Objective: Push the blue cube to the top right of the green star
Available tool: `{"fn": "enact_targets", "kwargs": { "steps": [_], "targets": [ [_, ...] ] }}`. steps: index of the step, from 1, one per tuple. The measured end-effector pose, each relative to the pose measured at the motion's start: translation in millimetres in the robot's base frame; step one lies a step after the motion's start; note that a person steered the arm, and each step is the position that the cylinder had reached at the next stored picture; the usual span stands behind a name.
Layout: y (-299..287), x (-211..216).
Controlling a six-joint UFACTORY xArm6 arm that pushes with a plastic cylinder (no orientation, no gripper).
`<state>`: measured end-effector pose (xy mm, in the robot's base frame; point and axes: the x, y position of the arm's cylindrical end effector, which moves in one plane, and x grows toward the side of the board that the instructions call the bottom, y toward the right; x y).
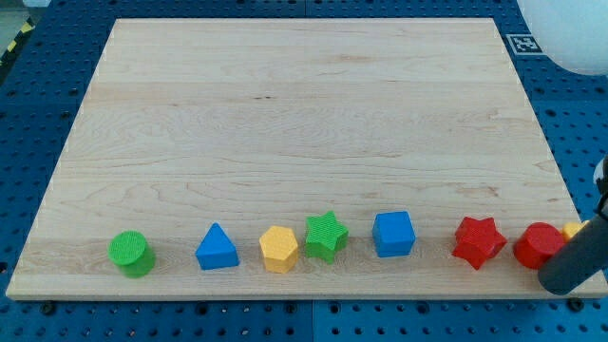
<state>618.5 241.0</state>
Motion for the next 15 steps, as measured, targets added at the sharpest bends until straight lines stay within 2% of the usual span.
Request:
{"fn": "enact_targets", "kwargs": {
  "steps": [2,5,10,12,15],
  "targets": [
    [-11.5,-6.8],
    [-89.7,0.2],
    [-130.8,-6.6],
    [-138.3,-30.3],
    [-138.3,-44.0]
  ]
}}
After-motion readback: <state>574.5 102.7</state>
